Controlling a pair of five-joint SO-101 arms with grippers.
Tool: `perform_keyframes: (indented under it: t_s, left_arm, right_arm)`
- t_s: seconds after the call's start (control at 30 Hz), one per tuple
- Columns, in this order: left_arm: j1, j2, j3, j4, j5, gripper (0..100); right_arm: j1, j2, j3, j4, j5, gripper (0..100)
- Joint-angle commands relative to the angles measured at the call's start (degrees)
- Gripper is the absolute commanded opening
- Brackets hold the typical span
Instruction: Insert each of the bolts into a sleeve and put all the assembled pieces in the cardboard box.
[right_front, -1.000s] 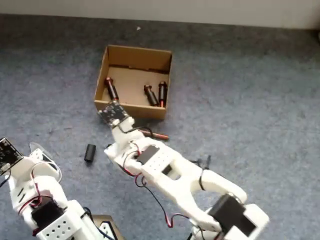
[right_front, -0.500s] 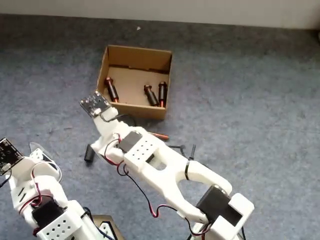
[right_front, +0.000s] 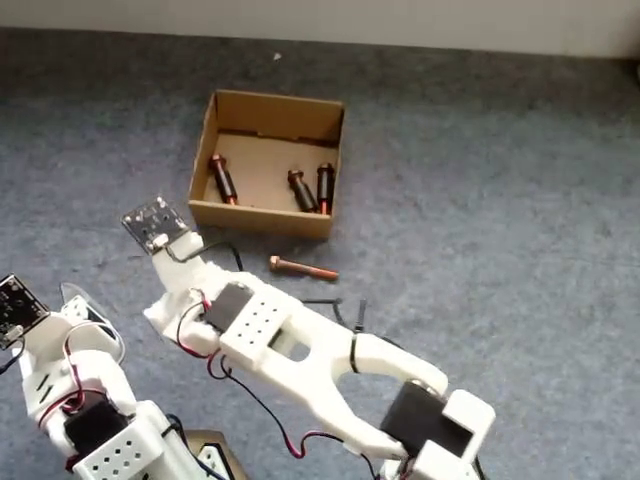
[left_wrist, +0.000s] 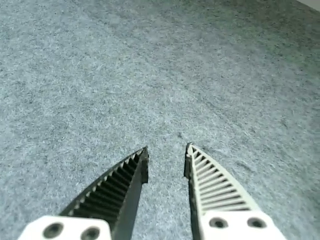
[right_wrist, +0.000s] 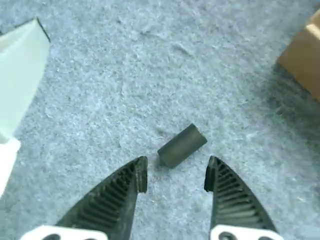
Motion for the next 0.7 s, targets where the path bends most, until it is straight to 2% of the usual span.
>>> perform_keyframes:
  t_s: [0.0,0.27,0.43,0.53,0.67]
  left_arm:
    - [0.57,-0.13,-0.66,-1.05,0.26,15]
    - [0.75,-0.13,0.22,-2.73,0.26,15]
    - [0.75,-0.13,0.40,-3.16,0.26,15]
    - [0.75,-0.13,0.40,-3.16,0.26,15]
    - [0.75,-0.13,0.40,-3.16,0.26,15]
  right_arm:
    - [-1.45,4.62,-5.32,-0.04,-5.27,18.1]
    - [1.63,18.77,-16.84,0.31,-13.98,17.8]
    - [1.71,21.49,-17.36,0.31,-14.33,17.7]
    - [2.59,22.64,-17.71,4.18,-14.33,17.6]
    - [4.53,23.16,-20.26,9.71,-14.33,7.9]
